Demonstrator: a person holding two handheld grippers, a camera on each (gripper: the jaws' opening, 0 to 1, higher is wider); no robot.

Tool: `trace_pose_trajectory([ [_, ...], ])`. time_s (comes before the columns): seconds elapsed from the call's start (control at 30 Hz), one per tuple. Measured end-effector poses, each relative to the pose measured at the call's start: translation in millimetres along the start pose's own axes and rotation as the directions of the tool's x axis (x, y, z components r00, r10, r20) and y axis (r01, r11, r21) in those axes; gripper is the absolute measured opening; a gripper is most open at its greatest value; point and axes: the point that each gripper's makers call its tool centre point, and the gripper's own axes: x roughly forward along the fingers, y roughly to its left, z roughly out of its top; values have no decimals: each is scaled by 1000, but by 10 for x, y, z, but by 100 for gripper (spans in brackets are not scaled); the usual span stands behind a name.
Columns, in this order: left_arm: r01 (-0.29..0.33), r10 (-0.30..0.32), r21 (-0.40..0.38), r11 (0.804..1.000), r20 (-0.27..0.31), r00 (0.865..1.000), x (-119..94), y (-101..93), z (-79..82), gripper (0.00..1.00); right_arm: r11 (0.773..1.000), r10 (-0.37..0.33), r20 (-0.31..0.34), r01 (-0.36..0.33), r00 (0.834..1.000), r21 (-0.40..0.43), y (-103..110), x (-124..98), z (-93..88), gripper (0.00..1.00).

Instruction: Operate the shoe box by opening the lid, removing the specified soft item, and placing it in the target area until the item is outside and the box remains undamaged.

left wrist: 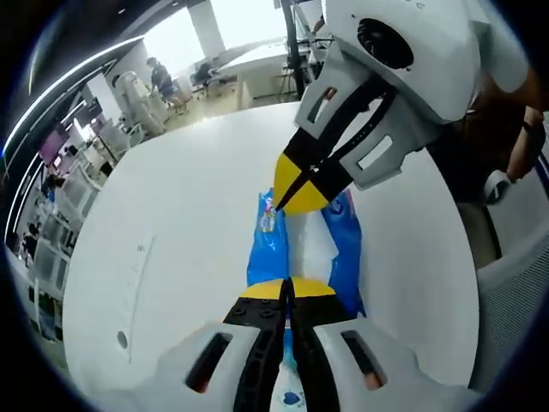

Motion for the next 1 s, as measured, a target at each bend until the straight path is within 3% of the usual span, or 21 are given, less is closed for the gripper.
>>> trace_pose_trajectory([
  [0.57,24,-24,-40,999,-3,1000,259,43,-124,0,999,24,-38,-23,999,23,24,226,-199,0],
  [1.0,24,-24,-63,998,1,1000,331,122,-173,0,999,23,-43,-21,999,35,11,316,-207,0],
])
